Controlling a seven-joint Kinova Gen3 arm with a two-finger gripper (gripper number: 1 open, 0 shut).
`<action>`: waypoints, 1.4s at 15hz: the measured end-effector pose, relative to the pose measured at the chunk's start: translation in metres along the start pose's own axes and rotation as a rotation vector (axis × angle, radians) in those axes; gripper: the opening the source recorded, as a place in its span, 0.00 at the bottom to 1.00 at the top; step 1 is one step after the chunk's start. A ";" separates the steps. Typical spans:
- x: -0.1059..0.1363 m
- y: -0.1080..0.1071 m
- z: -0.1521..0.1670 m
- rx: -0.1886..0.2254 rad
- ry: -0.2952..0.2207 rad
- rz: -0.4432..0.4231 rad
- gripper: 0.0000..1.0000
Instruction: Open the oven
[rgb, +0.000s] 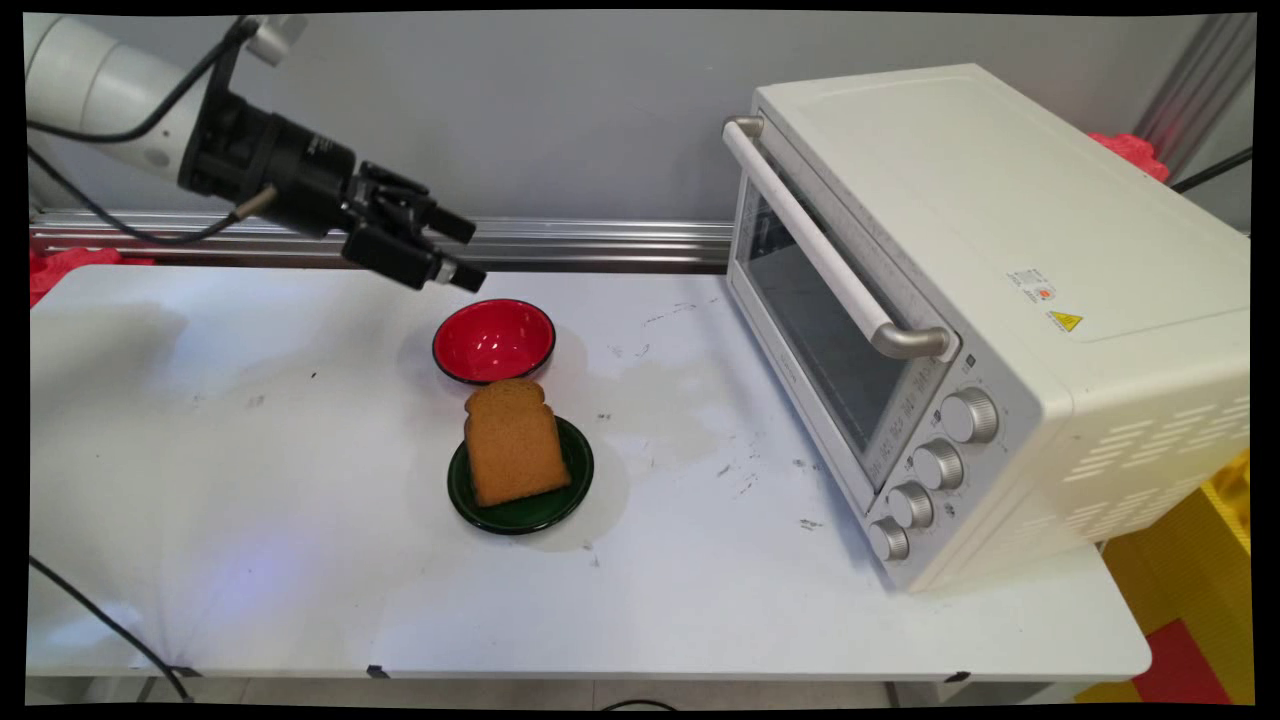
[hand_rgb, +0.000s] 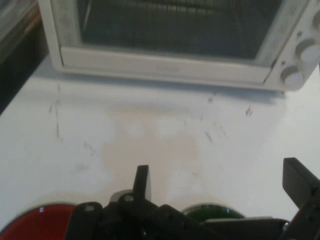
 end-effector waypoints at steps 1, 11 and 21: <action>0.004 0.000 0.001 -0.002 0.011 0.006 1.00; 0.046 -0.006 0.043 0.025 0.035 0.102 1.00; 0.131 0.009 0.116 0.019 0.025 0.151 1.00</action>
